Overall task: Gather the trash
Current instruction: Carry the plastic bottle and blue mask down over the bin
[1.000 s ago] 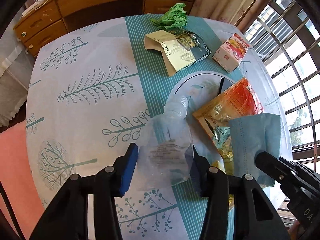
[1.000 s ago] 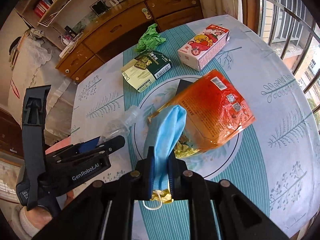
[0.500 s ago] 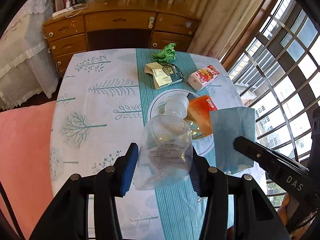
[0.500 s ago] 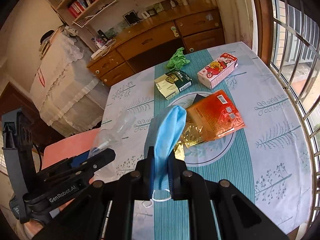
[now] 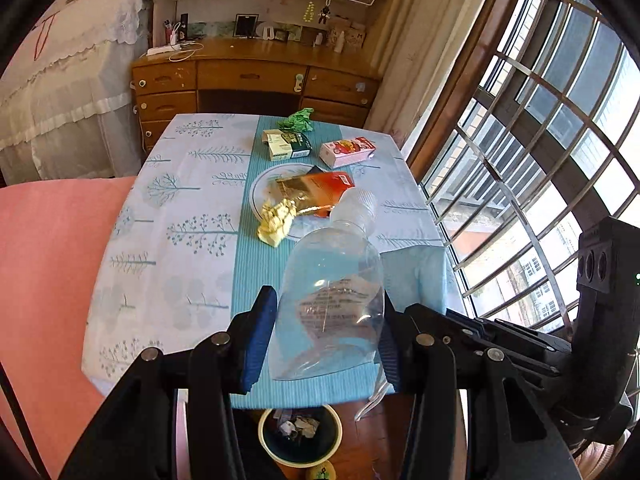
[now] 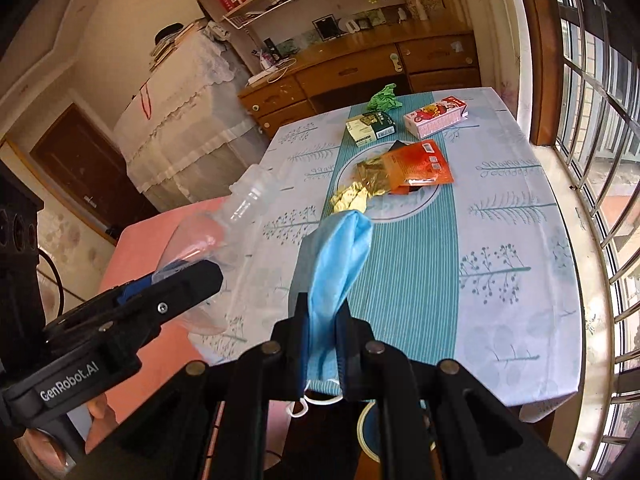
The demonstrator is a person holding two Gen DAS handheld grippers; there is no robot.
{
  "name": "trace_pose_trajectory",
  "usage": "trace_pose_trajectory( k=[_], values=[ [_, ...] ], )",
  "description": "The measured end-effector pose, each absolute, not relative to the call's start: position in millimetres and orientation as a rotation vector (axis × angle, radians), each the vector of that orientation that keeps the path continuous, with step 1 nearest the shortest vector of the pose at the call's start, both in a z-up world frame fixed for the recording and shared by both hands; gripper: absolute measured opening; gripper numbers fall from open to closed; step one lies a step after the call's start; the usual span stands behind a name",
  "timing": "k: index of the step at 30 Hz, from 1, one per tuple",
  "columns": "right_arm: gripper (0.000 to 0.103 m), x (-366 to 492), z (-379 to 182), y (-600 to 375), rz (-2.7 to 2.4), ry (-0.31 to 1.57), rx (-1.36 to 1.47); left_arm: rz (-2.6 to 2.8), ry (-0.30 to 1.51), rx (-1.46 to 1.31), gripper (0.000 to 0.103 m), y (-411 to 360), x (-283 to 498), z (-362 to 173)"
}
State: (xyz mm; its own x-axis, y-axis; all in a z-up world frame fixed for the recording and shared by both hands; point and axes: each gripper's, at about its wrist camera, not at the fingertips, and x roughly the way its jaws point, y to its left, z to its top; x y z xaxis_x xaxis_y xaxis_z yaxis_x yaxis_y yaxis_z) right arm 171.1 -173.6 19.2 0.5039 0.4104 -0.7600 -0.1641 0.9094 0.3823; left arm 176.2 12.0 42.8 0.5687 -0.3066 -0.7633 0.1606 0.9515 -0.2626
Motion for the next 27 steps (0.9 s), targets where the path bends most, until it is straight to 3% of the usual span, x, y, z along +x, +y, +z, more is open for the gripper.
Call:
trace_pose_trajectory(
  k=[8,17,22,27],
  values=[
    [0.011,97.3,10.8,-207.4,0.369,1.008,0.27,-0.273,0.946,-0.089,0.046,-31.3,88.4,42.8],
    [0.011,56.2,-21.2,-230.1,0.29,1.065,0.319,-0.301,1.016,0.035,0.046,-48.1,52.1,20.6],
    [0.011,35.4,-67.3,-223.9,0.214,1.162,0.333,-0.321,1.098,0.058,0.046,-41.8,39.8,-20.0],
    [0.011,17.1,-144.2,-216.4,0.12,1.296,0.358,-0.345,1.232,0.045,0.046,-32.5,30.6,-100.0]
  ],
)
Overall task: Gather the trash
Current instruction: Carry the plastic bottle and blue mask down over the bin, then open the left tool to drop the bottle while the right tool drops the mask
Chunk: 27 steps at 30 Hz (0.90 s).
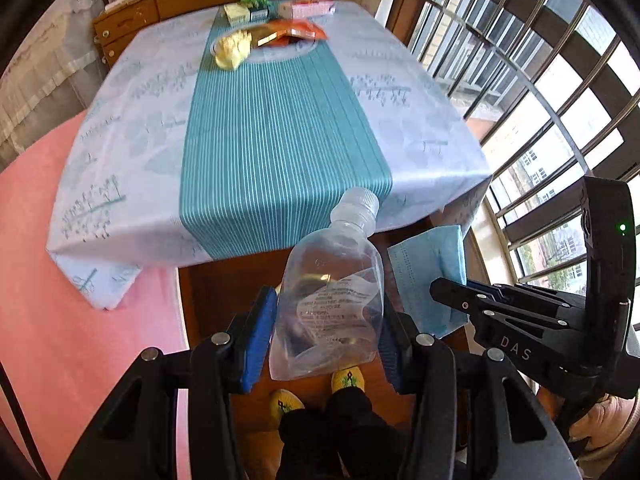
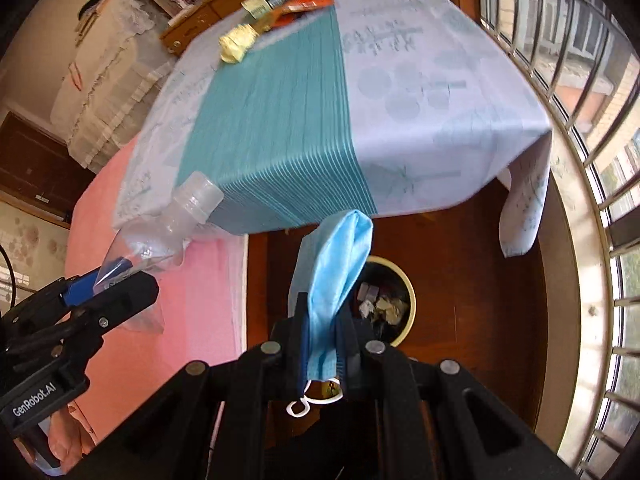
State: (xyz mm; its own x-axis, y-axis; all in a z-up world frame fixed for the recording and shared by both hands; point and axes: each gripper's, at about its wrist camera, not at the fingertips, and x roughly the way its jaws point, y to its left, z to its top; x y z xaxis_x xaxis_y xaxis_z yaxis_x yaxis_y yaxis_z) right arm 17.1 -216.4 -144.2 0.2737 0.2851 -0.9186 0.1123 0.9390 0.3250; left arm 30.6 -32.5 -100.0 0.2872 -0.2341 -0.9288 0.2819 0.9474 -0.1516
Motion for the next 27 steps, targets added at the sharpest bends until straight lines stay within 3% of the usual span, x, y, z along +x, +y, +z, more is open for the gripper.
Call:
trace_pose_trajectory(
  k=[9,18,19,20,22,23,25,27],
  values=[
    [0.011,5.2,-285.4,-217.3,-0.008,1.431,0.448,-0.333,1.36,0.015,0.046,-33.2,26.7,-261.8],
    [0.014,25.6,-409.0,-215.6,0.006,1.475,0.438,-0.273,1.378,-0.025,0.047,-33.1,49.8,-384.8],
    [0.014,28.3,-420.3,-216.2,0.005,1.477,0.437,-0.273,1.385,-0.026,0.05,-32.8,51.9,-394.2],
    [0.016,30.2,-432.0,-216.4,0.008,1.482,0.442,-0.272,1.399,-0.017,0.063,-33.5,53.9,-404.6],
    [0.033,34.2,-449.9,-215.3,0.007,1.494,0.464,-0.277,1.413,-0.011,0.085,-34.0,56.7,-421.1],
    [0.05,34.6,-456.3,-216.3,0.005,1.492,0.475,-0.279,1.408,-0.014,0.089,-33.7,56.1,-426.9],
    [0.065,34.2,-463.2,-216.4,0.001,1.486,0.483,-0.271,1.401,0.001,0.093,-31.2,55.7,-436.6],
    [0.065,32.7,-465.7,-214.4,-0.001,1.487,0.488,-0.261,1.402,0.032,0.095,-32.0,54.9,-442.3]
  ],
)
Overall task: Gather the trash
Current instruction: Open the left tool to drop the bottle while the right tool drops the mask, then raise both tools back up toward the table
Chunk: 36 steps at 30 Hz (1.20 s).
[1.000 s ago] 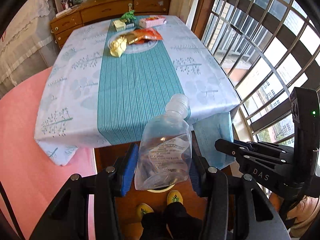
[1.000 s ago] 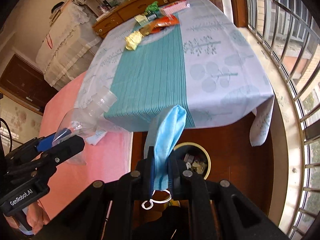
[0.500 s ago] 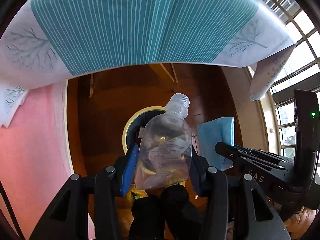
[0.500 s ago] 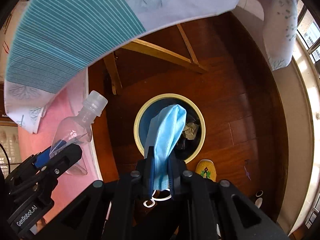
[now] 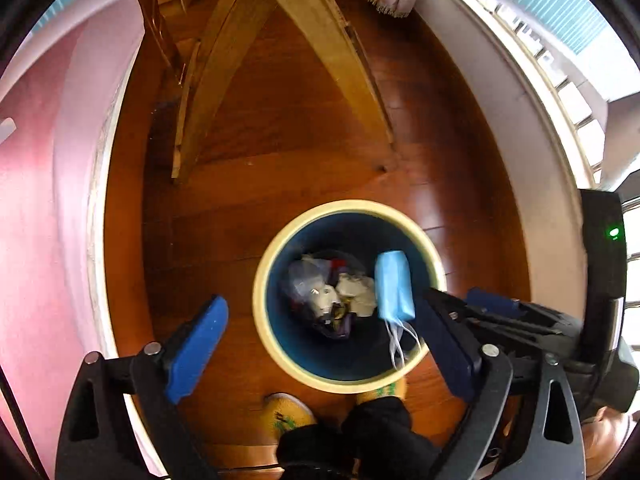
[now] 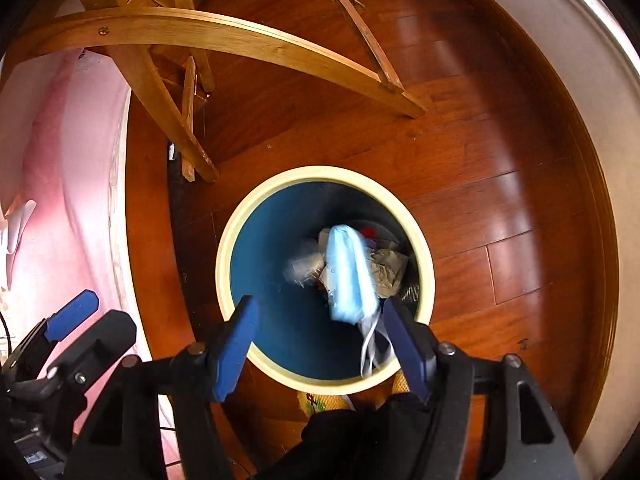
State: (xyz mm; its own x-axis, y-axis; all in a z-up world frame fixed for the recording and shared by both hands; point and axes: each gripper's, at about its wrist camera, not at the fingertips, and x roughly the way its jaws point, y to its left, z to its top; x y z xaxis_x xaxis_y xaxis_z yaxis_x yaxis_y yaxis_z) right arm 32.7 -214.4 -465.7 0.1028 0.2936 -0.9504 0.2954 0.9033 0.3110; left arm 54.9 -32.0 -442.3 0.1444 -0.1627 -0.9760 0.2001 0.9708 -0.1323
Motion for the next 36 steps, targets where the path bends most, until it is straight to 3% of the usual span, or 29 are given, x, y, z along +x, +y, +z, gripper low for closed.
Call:
trace_pose_trajectory(
  k=[9,17,36],
  values=[
    [0.065,33.7,-458.8,-216.9,-0.015,1.479,0.519,-0.222,1.368,0.072,0.095,-20.8,57.5,-426.7],
    [0.065,30.0,-405.1,-215.5,-0.01,1.468,0.518,-0.175,1.37,0.038,0.095,-10.2,57.9,-376.7],
    [0.065,25.9,-191.3,-191.9,0.07,1.407,0.287,-0.177,1.233,0.032,0.095,-2.9,38.3,-146.3]
  ],
)
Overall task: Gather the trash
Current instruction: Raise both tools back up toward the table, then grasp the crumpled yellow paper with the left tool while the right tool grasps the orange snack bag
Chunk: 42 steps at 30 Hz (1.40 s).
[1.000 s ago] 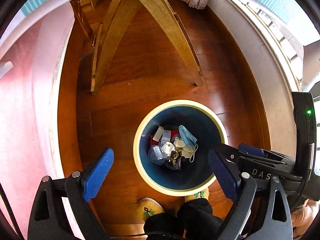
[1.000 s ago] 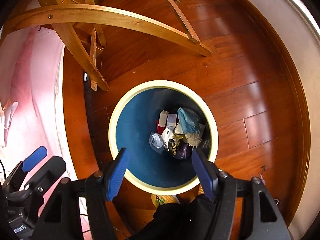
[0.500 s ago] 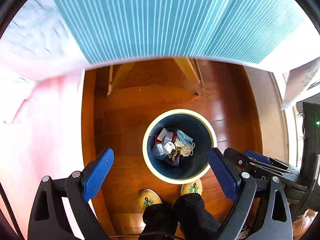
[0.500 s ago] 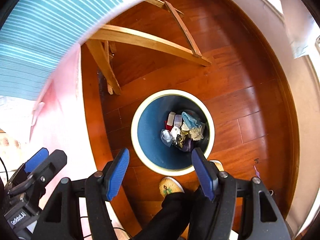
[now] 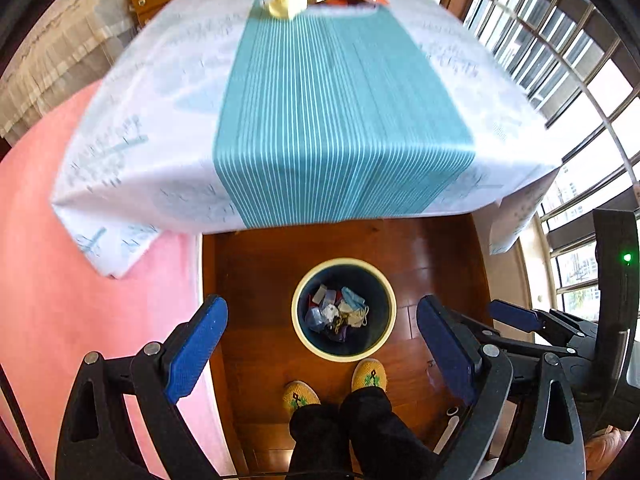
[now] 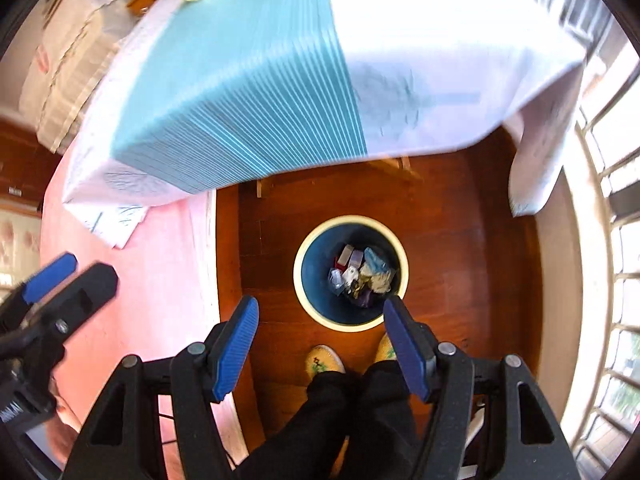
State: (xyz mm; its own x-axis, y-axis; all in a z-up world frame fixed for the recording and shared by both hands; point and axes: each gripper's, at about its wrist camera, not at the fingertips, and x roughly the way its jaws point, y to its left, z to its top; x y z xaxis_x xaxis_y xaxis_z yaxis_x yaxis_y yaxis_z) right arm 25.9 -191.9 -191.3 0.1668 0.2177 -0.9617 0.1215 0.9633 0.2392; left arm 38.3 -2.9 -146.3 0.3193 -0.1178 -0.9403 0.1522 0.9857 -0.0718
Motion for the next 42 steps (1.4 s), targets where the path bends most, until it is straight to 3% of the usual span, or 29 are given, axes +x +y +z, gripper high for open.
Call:
trace_pose_trajectory(
  k=[12,23,32,42],
  values=[
    [0.065,36.3,-76.4,-199.8,0.124,1.23,0.175,-0.119,1.032,0.044,0.095,7.2,37.8,-13.6],
    [0.065,62.3,10.1,-219.3,0.164,0.963,0.11,-0.048,0.838,0.096,0.095,-16.0,36.9,61.7],
    [0.065,96.2,40.9,-218.9,0.197,0.875,0.091,0.007,0.794,0.122,0.095,-36.8,54.2,79.5],
    [0.065,157.3,6.2,-222.5,0.187,0.97,0.205,-0.076,0.923,0.047,0.095,-19.5,143.4,32.2]
  ],
)
